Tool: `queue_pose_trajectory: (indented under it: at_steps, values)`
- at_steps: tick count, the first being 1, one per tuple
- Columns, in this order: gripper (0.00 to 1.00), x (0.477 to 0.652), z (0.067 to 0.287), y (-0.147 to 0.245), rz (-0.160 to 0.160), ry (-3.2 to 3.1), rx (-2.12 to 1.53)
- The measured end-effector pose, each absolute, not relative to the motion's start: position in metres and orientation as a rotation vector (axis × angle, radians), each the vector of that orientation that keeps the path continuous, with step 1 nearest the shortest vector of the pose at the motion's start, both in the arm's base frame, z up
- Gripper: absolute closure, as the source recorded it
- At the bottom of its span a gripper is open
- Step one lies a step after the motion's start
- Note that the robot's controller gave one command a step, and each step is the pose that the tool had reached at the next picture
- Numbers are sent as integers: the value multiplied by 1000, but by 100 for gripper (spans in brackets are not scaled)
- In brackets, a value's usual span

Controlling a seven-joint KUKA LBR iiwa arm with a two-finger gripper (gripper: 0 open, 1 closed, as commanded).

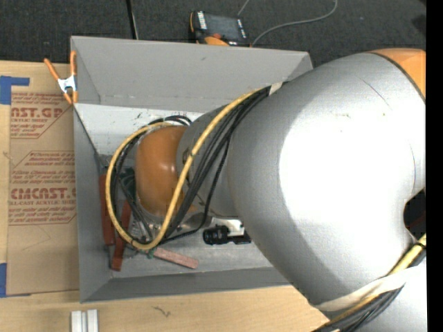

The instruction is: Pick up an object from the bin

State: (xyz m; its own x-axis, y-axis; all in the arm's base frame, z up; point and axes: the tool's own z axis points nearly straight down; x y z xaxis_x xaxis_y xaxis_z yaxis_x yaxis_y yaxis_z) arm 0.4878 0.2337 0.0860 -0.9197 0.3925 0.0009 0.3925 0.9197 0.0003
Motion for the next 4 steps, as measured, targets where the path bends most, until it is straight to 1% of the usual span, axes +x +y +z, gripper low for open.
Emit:
queue_pose_trajectory:
  at_steps: [1, 2, 3, 4]
  values:
    - [100, 535, 78, 242, 30, -3038, -714]
    - [100, 490, 123, 237, 0, -3051, -753]
    - [100, 478, 74, 214, 7, -3035, -804]
    - [100, 490, 176, 237, -8, -3057, -747]
